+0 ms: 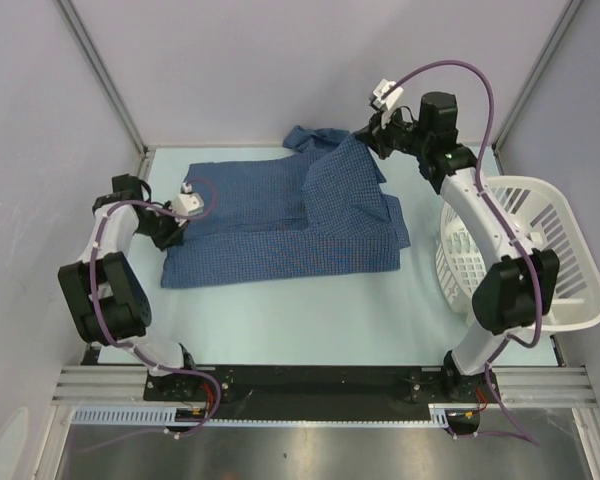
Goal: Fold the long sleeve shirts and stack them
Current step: Fold the shirt
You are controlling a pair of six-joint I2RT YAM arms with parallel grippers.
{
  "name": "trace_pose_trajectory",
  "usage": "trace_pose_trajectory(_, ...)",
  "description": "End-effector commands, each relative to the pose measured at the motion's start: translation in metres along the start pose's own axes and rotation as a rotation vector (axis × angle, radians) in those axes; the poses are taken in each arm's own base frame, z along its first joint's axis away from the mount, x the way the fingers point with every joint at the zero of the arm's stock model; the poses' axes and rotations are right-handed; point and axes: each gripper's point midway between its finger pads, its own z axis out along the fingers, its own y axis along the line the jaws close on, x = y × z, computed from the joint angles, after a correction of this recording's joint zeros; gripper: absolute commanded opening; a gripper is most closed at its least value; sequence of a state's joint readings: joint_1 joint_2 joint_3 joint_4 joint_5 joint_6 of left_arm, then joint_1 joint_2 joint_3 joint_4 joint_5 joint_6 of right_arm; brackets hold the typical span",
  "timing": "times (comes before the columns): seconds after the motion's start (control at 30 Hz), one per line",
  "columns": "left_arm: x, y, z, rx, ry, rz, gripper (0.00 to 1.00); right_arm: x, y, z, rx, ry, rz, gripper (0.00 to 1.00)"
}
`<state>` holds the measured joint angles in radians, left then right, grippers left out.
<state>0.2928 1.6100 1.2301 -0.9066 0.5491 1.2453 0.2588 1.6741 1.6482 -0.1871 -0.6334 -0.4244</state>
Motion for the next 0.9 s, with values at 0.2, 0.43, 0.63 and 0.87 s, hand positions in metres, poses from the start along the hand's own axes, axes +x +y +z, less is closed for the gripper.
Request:
trace_pose_trajectory(0.2,-0.016,0.043,0.018,-0.074,-0.012,-0.065,0.00,-0.020,-0.047,0.033,0.039,-0.122,-0.123,0.00)
trace_pose_trajectory(0.43,-0.013,0.052,0.025,-0.084,0.007,-0.073,0.00,-0.020,-0.060,0.050,0.050,-0.160,-0.145,0.00)
trace_pose_trajectory(0.63,-0.010,0.058,0.030,-0.119,0.023,-0.088,0.00,-0.018,-0.065,0.057,0.054,-0.174,-0.136,0.00)
trace_pose_trajectory(0.87,-0.009,0.061,0.038,-0.132,0.044,-0.087,0.00,-0.006,-0.060,0.060,0.033,-0.158,-0.130,0.00)
